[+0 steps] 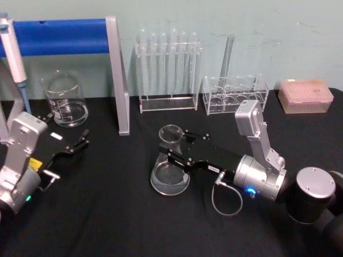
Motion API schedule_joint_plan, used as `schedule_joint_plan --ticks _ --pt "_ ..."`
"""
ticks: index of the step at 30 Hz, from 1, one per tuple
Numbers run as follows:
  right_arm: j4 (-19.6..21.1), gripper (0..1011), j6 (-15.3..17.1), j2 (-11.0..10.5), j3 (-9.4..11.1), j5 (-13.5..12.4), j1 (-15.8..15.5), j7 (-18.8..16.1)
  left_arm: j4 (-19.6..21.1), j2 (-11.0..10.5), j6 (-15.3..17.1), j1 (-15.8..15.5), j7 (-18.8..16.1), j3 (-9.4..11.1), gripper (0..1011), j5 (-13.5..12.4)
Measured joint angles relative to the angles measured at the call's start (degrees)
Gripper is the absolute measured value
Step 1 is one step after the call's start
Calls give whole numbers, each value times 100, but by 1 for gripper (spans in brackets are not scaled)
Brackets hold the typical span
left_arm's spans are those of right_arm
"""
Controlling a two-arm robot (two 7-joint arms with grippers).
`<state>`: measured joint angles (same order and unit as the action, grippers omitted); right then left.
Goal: Grasp the erlenmeyer flask with one hand, shake it three times, then place it back.
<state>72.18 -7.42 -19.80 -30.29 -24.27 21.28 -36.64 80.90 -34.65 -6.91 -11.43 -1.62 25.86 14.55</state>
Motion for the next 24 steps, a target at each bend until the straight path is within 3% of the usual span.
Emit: schedule_joint_plan --ticks 24 --pt "-131 449 62 36 -39 -19 73 -19 0 0 0 0 0 0 1001 0"
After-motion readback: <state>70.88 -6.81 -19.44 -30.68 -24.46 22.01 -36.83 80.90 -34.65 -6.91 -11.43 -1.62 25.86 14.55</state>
